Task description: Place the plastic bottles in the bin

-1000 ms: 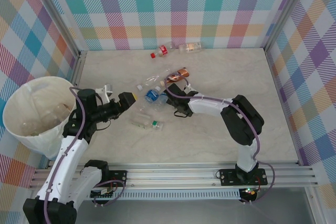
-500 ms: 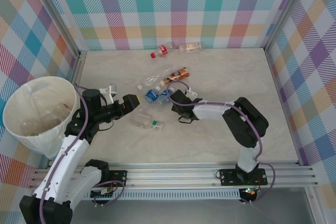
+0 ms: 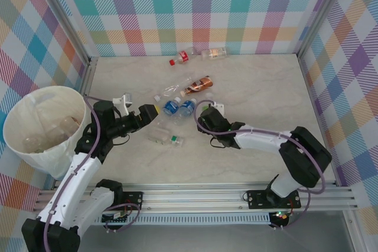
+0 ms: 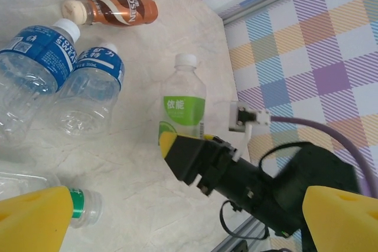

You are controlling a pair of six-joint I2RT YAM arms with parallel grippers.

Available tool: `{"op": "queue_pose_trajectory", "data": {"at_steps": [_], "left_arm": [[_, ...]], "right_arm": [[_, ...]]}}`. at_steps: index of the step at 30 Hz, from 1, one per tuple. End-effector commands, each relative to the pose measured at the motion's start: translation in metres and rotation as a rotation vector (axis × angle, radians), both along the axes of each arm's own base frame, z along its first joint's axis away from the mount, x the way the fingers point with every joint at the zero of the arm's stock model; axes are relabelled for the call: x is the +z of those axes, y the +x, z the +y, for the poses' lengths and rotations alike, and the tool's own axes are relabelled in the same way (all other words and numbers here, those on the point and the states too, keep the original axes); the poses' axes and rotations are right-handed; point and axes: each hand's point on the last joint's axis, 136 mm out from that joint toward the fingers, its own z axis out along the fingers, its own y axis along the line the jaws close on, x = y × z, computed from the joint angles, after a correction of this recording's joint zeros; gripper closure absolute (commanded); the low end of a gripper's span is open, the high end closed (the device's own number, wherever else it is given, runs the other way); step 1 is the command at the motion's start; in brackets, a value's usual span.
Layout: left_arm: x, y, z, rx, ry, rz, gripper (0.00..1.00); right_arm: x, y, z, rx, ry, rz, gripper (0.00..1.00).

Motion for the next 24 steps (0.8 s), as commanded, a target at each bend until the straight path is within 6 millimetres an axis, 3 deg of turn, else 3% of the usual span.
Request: {"op": "queue_pose_trajectory", "data": {"at_steps": [1, 6, 13, 18, 24], "left_arm": [[0.009, -0.001, -0.017, -0.075, -0.057, -0.026, 0.00], [0.017, 0.003, -0.029, -0.116, -0.071, -0.044, 0.00], [0.024, 0.016, -0.046, -0.148, -0.062, -0.063, 0.00], [0.025, 0.024, -0.055, -0.148, -0.025, -0.067, 0.02], [0.019, 0.030, -0.066, -0.161, 0.001, -0.047, 0.16]], "right_arm": [[0.031, -0.015, 0.023, 0.213, 0.025, -0.118, 0.47], [0.057, -0.050, 0.040, 0.448, 0.103, -0.198, 0.50], [0.079, -0.093, 0.058, 0.683, 0.225, -0.171, 0.52], [0.090, -0.111, 0.071, 0.787, 0.293, -0.142, 0.53], [0.101, -0.121, 0.084, 0.849, 0.334, -0.125, 0.53]]}}
